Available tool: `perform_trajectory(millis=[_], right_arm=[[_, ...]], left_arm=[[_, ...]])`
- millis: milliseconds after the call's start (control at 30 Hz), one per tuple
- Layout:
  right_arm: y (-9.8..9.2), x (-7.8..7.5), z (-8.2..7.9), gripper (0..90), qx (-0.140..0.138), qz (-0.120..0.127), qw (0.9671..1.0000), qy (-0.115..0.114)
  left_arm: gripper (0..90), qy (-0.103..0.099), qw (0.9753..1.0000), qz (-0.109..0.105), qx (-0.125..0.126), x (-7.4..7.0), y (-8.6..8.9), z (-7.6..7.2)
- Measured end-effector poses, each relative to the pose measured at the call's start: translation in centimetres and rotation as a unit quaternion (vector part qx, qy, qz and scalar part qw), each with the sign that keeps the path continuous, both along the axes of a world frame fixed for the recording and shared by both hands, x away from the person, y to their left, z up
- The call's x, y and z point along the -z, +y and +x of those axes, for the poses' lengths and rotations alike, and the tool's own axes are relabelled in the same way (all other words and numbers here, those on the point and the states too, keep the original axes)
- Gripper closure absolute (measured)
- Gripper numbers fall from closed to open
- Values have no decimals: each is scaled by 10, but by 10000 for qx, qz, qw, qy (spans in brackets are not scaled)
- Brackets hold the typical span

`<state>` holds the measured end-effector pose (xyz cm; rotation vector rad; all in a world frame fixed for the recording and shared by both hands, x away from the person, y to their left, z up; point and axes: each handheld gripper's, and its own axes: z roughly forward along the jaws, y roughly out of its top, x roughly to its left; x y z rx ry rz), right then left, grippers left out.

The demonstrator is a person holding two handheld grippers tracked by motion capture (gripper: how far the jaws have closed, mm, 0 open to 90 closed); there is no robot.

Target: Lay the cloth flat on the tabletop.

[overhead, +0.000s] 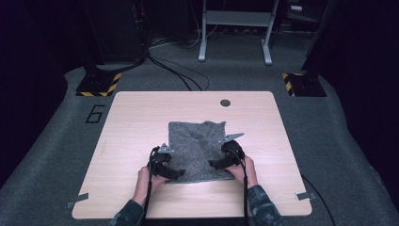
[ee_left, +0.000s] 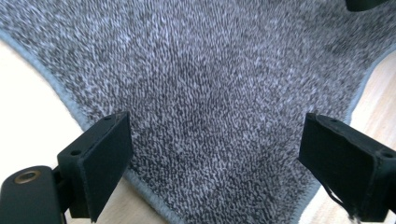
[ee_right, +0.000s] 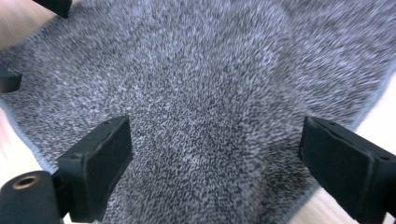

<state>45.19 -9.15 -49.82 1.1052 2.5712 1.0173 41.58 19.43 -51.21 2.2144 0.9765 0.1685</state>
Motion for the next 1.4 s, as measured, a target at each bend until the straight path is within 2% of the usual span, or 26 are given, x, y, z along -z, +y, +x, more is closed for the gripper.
perform_trajectory(millis=[133, 267, 467, 633, 1000, 1333, 1367, 1400], right_arm=[[-1, 6, 2, 75, 34, -65, 9999, 129], [-5, 13, 0, 74, 78, -109, 9996, 239], [-11, 15, -4, 71, 116, -37, 9997, 197], [-18, 15, -10, 72, 129, -124, 9997, 147], [-26, 15, -25, 77, 176, -294, 9994, 57], [-32, 16, -37, 80, 254, -300, 9992, 10], [-32, 16, -39, 80, 268, -253, 9993, 56], [-33, 16, -40, 80, 264, -272, 9993, 17]], left_arm=[[98, -16, 10000, 49, 7, 2, 0, -2], [99, -13, 10000, 12, -28, 3, -1, -3], [98, -33, 10000, 56, 33, 3, 1, -7], [97, -55, 10000, 22, 3, 4, 1, -11], [95, -105, 9999, 72, 117, 4, -4, -24], [96, -122, 9999, 47, 105, 5, -7, -35], [96, -143, 9997, 109, 139, 4, -7, -36], [96, -145, 9998, 59, 133, 5, -8, -38]])
